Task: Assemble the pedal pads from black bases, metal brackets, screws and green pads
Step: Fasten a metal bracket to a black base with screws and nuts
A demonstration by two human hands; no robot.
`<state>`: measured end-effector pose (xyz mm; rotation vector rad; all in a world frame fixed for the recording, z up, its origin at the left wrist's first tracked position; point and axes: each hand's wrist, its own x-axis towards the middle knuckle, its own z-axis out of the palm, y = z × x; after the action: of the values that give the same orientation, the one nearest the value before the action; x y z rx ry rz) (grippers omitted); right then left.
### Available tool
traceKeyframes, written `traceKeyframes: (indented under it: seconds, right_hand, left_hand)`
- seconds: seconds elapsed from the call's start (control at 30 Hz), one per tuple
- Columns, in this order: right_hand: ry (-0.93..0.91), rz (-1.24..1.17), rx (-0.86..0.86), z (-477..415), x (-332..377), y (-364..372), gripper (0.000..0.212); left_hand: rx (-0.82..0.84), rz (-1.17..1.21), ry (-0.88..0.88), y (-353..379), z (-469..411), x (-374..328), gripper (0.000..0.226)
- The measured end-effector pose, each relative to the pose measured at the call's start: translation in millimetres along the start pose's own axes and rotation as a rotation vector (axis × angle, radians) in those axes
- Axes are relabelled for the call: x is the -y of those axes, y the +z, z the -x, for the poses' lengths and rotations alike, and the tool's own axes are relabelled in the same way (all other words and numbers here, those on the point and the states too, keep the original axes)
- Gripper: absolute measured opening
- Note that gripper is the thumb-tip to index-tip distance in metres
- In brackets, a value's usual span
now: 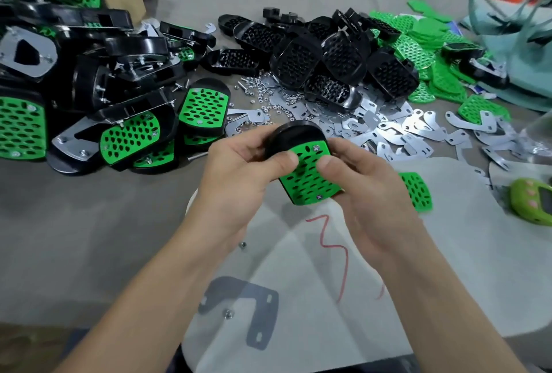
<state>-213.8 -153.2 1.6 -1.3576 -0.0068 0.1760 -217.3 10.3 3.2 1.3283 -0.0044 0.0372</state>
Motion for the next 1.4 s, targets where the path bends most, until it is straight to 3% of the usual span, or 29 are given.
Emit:
traceKeyframes:
  seconds: [0.1, 0.43, 0.53, 0.63, 0.73, 0.8, 1.0, 1.1, 1.3, 1.4]
  right_hand:
    - [-0.117, 0.082, -0.064, 1.6, -6.4, 2.8, 0.024]
    - [-0.219, 0.055, -0.052, -0.2, -10.7, 6.7, 0.024]
    - [-0.409, 0.355, -0.168, -2.2, -13.4, 1.1, 0.034]
    - [-0.569, 0.777, -0.307, 0.4, -27.8, 2.5, 0.037]
    - [-0.653, 0.9, -0.319, 3.5, -38.4, 4.7, 0.034]
    - [-0.689, 0.918, -0.276, 2.2, -36.9, 4.2, 0.033]
    - [-0.647, 0.948, -0.2, 5.7, -30.5, 5.4, 0.034]
    - [-0.639, 0.948, -0.22, 8.1, -30.3, 7.0, 0.034]
    - [-0.66, 0.995, -0.245, 13.7, -30.8, 11.4, 0.033]
    - [-0.69, 1.015, -0.227, 11.2, -30.6, 10.3, 0.032]
  left_hand:
    - [0.001, -0.034, 0.024, 1.4, 1.9, 1.5, 0.031]
    - [-0.033, -0.09, 0.11, 0.8, -1.9, 2.3, 0.032]
    - [-0.034, -0.218, 0.173, -2.9, -4.9, 3.5, 0.04]
    - [-0.123, -0.582, 0.165, -12.3, -3.4, 10.9, 0.042]
    - [-0.085, -0.795, 0.17, -15.6, 6.4, 14.8, 0.041]
    - [-0.121, -0.919, 0.299, -18.0, 9.3, 17.6, 0.046]
    - [-0.205, -1.166, 0.746, -15.1, 17.2, 30.8, 0.026]
    - [-0.197, -1.134, 0.707, -14.4, 20.0, 35.0, 0.028]
    - [-0.151, -1.084, 0.445, -15.2, 24.2, 33.1, 0.032]
    - [-0.132, -1.127, 0.417, -15.5, 21.8, 31.9, 0.028]
